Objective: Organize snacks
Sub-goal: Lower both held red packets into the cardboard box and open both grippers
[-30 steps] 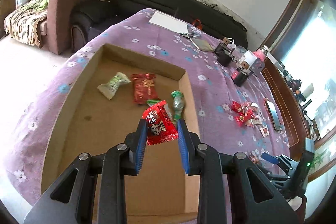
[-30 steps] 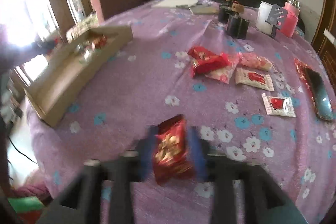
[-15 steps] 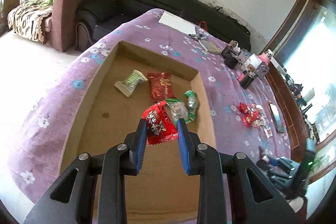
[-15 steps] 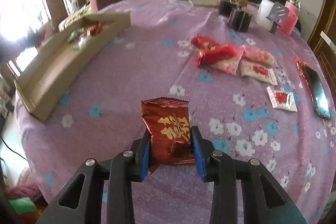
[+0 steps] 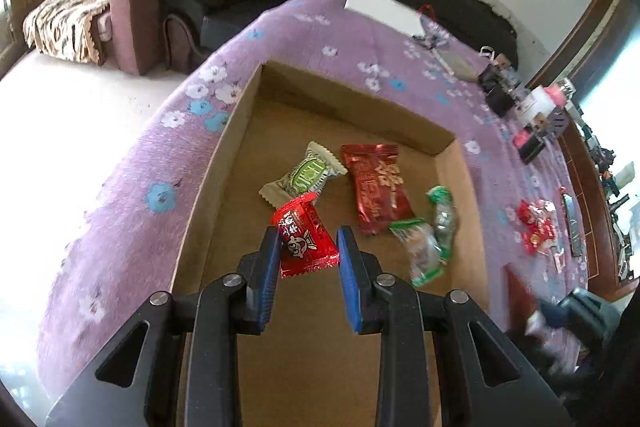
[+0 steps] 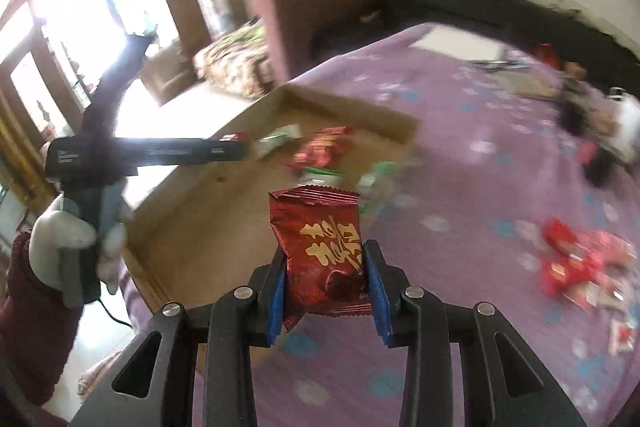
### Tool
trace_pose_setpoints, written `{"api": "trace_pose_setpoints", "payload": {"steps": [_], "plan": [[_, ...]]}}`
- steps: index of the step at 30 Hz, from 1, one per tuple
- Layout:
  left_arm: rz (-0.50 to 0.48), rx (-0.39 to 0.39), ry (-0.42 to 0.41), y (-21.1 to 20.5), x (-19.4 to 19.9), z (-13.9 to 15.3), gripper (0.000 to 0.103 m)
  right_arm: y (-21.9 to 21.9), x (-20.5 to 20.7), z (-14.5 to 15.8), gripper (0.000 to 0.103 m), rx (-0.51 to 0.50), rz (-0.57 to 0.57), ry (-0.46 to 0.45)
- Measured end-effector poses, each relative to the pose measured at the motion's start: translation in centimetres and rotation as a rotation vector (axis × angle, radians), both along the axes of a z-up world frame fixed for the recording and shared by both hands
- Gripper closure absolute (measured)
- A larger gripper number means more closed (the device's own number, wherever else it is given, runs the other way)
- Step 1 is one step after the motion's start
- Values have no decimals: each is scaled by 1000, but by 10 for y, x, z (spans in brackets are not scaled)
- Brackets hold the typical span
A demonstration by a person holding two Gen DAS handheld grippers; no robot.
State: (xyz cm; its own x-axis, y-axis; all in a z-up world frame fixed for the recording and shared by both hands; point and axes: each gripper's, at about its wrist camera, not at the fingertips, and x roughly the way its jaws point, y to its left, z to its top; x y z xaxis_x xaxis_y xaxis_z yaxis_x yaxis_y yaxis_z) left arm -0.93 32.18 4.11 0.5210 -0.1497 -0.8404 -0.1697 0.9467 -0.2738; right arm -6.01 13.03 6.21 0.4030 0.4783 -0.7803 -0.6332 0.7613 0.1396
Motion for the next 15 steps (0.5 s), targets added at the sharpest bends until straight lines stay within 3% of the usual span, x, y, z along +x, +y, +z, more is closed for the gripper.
{"api": "trace_pose_setpoints", "payload": {"steps": [7, 15], "plan": [[17, 25, 77, 1, 33, -14, 77, 52, 29, -37, 68, -58, 26, 72], [39, -19, 77, 9, 36, -11, 76, 65, 51, -43, 65, -47, -1, 83]]}}
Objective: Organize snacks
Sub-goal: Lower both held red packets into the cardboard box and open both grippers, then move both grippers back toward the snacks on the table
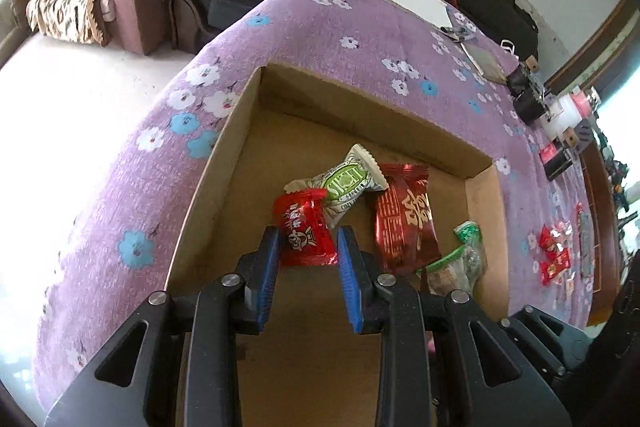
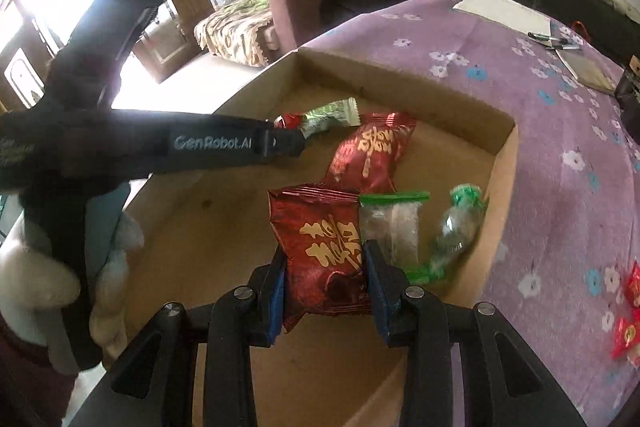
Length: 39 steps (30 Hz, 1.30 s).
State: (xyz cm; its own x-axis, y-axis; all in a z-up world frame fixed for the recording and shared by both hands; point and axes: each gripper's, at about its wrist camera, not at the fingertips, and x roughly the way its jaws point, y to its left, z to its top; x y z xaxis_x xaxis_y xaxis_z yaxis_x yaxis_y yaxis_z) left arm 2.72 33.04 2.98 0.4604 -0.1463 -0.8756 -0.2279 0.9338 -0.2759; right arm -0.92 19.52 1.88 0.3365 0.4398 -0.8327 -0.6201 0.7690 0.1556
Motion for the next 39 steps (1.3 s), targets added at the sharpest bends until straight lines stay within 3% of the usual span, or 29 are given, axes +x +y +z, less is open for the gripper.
{"api": "trace_pose_setpoints", "payload": {"steps": [2, 3, 5, 12, 19, 23, 24, 27, 31, 39], "plan": [[10, -24, -2, 2, -5, 4, 71, 0, -1, 2, 62, 15, -2, -8], [16, -29, -6, 4, -9, 7, 60, -1, -2, 3, 57, 30, 0, -8], [30, -24, -18, 5, -16, 14, 48, -4, -6, 7, 48, 59, -3, -15], [46, -6, -148, -4, -50, 56, 48, -27, -25, 30, 47, 135, -25, -56], [-3, 51, -297, -52, -90, 94, 47, -106, -44, 60, 46, 189, -142, -158], [2, 35, -373, -76, -112, 101, 21, -184, -37, 70, 42, 106, -294, -244], [1, 26, -388, -81, -116, 101, 21, -203, -35, 71, 41, 89, -341, -247], [-37, -58, -385, -94, -122, 91, 21, -282, -20, 70, 41, 81, -545, -193], [-87, -111, -327, -114, -117, 72, 21, -336, 1, 56, 40, 86, -659, -108], [-134, -60, -325, -139, -125, 73, 21, -301, 54, 39, 47, 43, -605, -99]]}}
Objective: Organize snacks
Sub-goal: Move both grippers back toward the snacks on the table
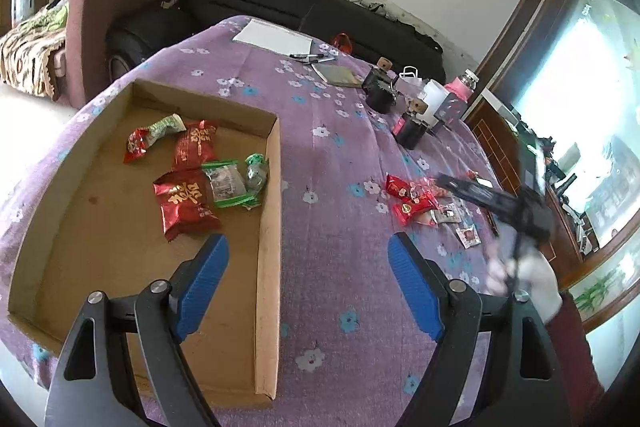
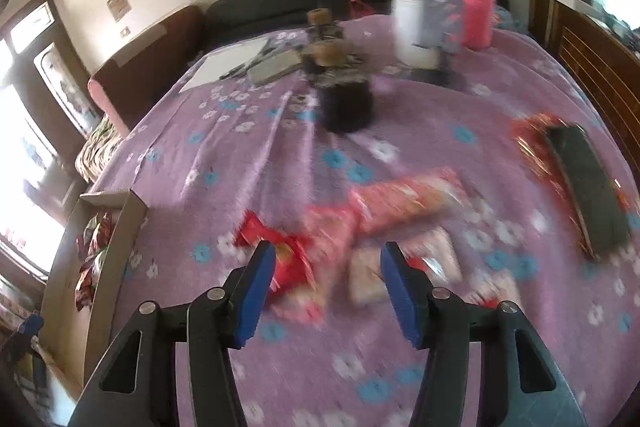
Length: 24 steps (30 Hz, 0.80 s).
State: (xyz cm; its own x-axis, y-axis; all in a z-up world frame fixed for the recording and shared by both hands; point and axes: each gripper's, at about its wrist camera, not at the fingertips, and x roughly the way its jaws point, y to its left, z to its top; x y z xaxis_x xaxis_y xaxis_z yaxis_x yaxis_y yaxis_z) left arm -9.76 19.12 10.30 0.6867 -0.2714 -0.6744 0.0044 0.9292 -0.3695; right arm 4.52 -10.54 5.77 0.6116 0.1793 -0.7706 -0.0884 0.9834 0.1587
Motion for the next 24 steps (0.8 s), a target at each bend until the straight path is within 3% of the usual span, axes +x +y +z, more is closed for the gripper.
{"api": "trace_pose_setpoints", "payload": {"steps": [4, 5, 6, 9, 16, 19, 24], "plan": [[17, -4, 0, 5, -3, 1, 21, 17, 34, -23, 49, -81, -39, 58], [21, -4, 2, 7, -4, 1, 21, 20, 38, -31, 52, -103, -43, 84], [24, -3, 4, 8, -4, 0, 21, 24, 41, -39, 62, -120, -40, 113], [30, -7, 12, 10, -3, -3, 21, 38, 27, -48, 66, -179, 16, 112], [-1, -26, 32, 6, 1, -12, 21, 56, -53, -40, 68, -93, 293, 181], [-10, -32, 40, 3, 1, -14, 21, 26, -75, -18, 64, -1, 233, 97], [-28, -30, 39, -5, 0, -13, 21, 6, -96, -16, 63, -16, 205, 79]]}}
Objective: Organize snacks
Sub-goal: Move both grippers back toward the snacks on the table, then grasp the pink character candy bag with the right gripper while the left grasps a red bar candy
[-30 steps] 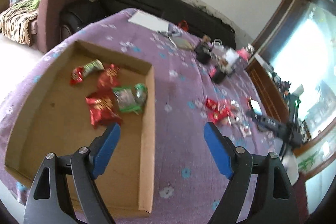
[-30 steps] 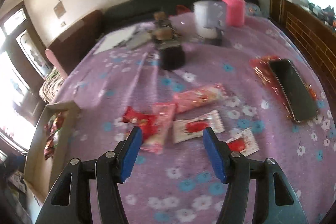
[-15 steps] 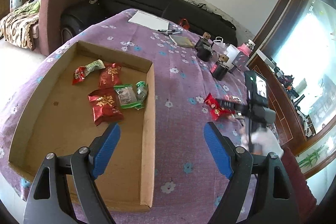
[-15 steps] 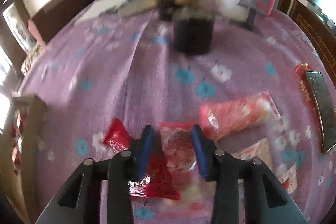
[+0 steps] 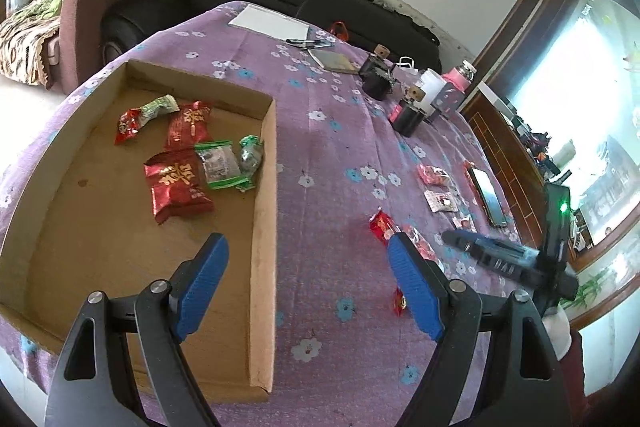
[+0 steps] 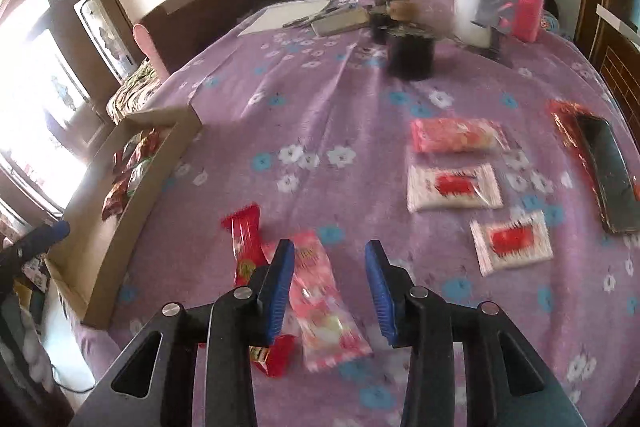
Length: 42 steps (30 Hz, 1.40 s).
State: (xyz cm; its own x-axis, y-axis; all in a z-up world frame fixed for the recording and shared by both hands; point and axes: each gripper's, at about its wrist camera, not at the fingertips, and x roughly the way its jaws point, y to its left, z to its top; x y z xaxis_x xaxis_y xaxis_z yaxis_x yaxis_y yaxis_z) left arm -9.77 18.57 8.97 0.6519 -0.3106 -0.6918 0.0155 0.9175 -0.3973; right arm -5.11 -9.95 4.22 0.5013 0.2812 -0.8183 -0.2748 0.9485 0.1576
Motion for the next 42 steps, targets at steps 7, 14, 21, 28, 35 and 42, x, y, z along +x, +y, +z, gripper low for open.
{"api": "trace_pose_setpoints", "payload": {"steps": [7, 14, 21, 28, 35, 42], "plan": [[-88, 51, 14, -30, -3, -5, 21, 22, -4, -31, 63, -47, 64, 18], [-272, 173, 36, -83, -7, -24, 21, 23, -3, -36, 73, -49, 44, -7], [-468, 362, -52, -148, -7, -42, 21, -19, -17, -35, 73, -49, -34, -4], [-612, 528, -71, -191, 9, -65, 21, -53, -33, -34, 73, -8, -71, 0], [-621, 463, 6, -193, 12, -70, 82, -59, -40, -34, 73, 17, -78, -13], [-523, 320, 21, -162, 10, -57, 86, -54, -51, -24, 73, 28, -71, -41]]}}
